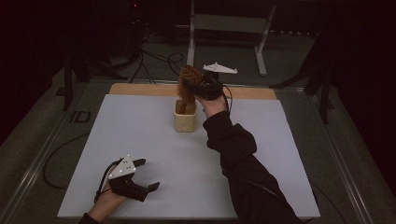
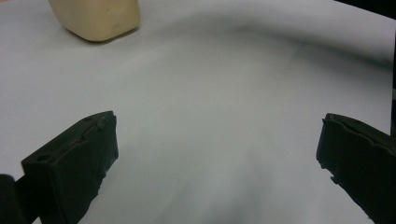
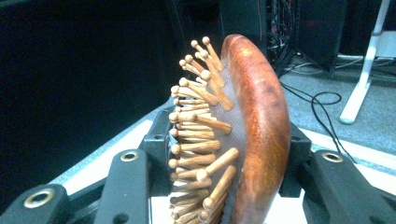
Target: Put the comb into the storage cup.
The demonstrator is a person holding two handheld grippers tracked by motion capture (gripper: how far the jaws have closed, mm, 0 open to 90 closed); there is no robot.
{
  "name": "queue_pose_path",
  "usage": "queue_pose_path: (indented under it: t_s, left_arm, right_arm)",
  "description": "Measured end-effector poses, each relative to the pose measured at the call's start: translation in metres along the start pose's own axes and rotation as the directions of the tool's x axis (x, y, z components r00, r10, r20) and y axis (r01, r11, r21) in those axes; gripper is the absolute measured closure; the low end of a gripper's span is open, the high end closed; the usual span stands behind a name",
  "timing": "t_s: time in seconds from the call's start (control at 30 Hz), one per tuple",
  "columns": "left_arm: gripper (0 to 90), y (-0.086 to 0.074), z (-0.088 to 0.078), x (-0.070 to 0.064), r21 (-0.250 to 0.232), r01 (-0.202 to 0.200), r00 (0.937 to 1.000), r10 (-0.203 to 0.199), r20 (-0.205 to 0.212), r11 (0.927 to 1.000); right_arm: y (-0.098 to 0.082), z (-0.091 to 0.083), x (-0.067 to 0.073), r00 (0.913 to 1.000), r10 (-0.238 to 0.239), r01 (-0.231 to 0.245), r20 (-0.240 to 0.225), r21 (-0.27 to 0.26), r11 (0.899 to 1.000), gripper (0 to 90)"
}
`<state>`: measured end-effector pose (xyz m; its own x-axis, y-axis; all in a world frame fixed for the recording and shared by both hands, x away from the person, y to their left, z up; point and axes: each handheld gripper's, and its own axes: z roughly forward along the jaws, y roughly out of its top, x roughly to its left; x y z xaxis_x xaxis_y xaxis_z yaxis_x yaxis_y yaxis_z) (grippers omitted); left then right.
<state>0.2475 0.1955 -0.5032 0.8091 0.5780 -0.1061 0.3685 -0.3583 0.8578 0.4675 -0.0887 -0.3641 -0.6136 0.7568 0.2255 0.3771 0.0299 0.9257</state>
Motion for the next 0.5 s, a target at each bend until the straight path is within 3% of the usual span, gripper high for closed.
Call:
queue_pose_path:
  t_s: [0.5]
  left_arm:
    - [0.0,-0.001,0.001,0.000,0.005,-0.006,1.0000,0.006,0.000,1.0000]
  right_arm:
    - [-0.020,0.005,-0.004,0.9996,0.021,-0.020,-0.021,0.031,0.999,51.7]
